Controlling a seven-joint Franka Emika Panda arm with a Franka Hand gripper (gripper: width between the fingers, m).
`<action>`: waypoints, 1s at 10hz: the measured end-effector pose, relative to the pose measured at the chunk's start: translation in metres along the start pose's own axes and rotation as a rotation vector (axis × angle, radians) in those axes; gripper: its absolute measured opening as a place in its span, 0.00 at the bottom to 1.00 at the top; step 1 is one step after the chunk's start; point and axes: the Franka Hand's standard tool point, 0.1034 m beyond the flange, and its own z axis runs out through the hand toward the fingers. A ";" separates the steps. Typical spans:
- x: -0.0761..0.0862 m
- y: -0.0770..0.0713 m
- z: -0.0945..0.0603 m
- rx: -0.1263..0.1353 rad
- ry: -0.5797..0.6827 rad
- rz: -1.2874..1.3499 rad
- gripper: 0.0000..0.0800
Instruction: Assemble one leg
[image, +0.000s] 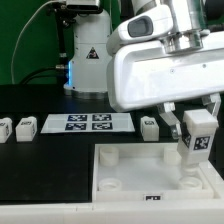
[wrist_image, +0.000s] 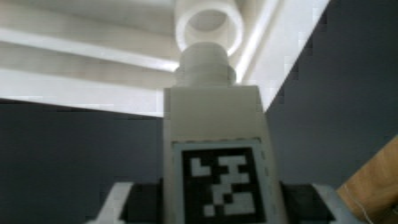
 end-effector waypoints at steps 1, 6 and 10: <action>-0.001 -0.003 0.003 -0.001 0.009 -0.004 0.37; -0.011 0.000 0.011 -0.018 0.048 -0.005 0.37; -0.022 -0.001 0.018 -0.021 0.050 -0.004 0.37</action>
Offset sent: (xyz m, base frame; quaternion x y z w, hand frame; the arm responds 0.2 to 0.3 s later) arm -0.0052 0.0008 -0.0084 -0.0095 0.0059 0.0018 0.9999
